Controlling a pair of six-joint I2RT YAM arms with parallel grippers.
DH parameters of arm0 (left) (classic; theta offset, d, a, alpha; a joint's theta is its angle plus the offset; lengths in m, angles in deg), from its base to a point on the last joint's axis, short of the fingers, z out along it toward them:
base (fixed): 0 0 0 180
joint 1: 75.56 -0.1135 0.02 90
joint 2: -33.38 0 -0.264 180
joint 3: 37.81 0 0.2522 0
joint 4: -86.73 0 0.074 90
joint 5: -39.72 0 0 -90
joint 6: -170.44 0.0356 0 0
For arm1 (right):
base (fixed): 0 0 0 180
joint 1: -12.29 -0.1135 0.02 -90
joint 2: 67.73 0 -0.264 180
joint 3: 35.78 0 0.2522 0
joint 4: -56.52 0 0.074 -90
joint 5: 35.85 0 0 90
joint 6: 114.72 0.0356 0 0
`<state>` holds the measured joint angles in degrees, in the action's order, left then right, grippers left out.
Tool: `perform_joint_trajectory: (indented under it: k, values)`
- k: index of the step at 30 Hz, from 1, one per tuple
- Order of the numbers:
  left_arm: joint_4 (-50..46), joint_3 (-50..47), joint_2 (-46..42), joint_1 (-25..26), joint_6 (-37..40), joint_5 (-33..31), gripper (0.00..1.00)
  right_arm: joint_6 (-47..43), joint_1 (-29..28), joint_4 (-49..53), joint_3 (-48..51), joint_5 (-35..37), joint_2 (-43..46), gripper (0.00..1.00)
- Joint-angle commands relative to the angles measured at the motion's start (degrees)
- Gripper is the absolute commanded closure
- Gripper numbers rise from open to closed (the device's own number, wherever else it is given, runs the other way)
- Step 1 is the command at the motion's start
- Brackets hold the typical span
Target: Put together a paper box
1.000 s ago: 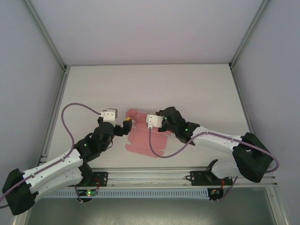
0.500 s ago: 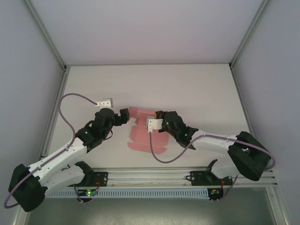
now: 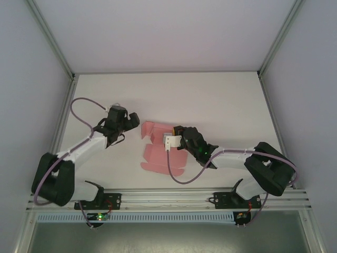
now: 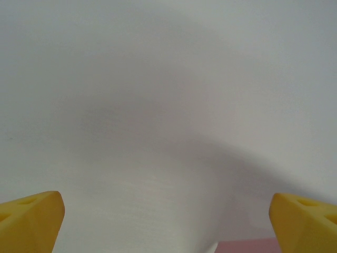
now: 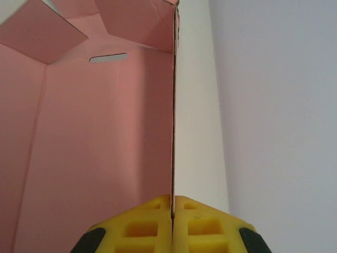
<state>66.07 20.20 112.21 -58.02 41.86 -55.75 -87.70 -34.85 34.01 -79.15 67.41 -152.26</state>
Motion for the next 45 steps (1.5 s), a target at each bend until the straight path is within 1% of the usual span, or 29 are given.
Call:
perform_joint_trajectory:
  k: [1, 6, 9, 12, 17, 21, 25, 28, 30, 34, 37, 39, 45]
  values:
    - [1.7, 5.1, 6.1, -1.2, 2.3, 3.8, 0.0, 0.5, -0.2, -0.5, 0.5, -0.2, -1.3, 1.0]
    - [0.4, 9.8, 14.2, -1.2, 5.7, 8.9, 0.0, 0.7, -0.2, -0.9, 0.8, 0.0, -0.8, 1.0]
    - [1.7, 9.3, 16.2, -1.2, 7.3, 13.2, 0.0, 0.8, -0.1, -0.8, 0.9, 0.2, -0.1, 1.0]
    - [3.9, 7.6, 16.4, -1.2, 8.4, 18.7, 0.0, 0.9, -0.1, -1.0, 1.0, 0.3, 0.4, 1.0]
    - [7.5, 3.3, 14.0, -1.1, 7.8, 24.3, 0.01, 1.2, -0.1, -1.0, 1.1, 0.7, 0.8, 1.0]
    - [10.9, -0.5, 9.5, -1.1, 6.5, 29.9, 0.05, 1.4, -0.1, -1.4, 1.2, 2.0, 0.9, 1.0]
    - [18.9, -6.0, 4.6, -1.1, 4.1, 35.5, 0.08, 1.9, 0.0, -1.4, 1.6, 2.2, 1.3, 1.0]
    - [21.3, -7.9, 2.9, -1.2, 3.4, 35.6, 0.1, 2.4, -0.1, -1.3, 1.7, 2.0, 1.6, 1.0]
    - [22.5, -8.3, 3.3, -1.1, 4.2, 36.4, 0.15, 2.7, -0.1, -0.8, 1.7, 1.8, 1.9, 1.0]
    - [28.2, -9.3, 6.6, -1.1, 4.4, 44.0, 0.37, 3.1, -0.1, -0.1, 1.5, 1.7, 1.8, 1.0]
    - [29.2, -9.8, 7.9, -1.1, 4.0, 44.7, 0.51, 3.4, -0.1, 0.1, 1.5, 2.0, 2.0, 1.0]
    - [29.0, -10.2, 8.0, -1.1, 4.2, 44.0, 0.53, 3.4, 0.0, 0.4, 1.5, 2.0, 2.3, 1.0]
    - [26.1, -12.4, 5.2, -1.1, 4.4, 40.8, 0.54, 3.9, 0.0, 0.9, 1.7, 2.1, 3.4, 1.0]
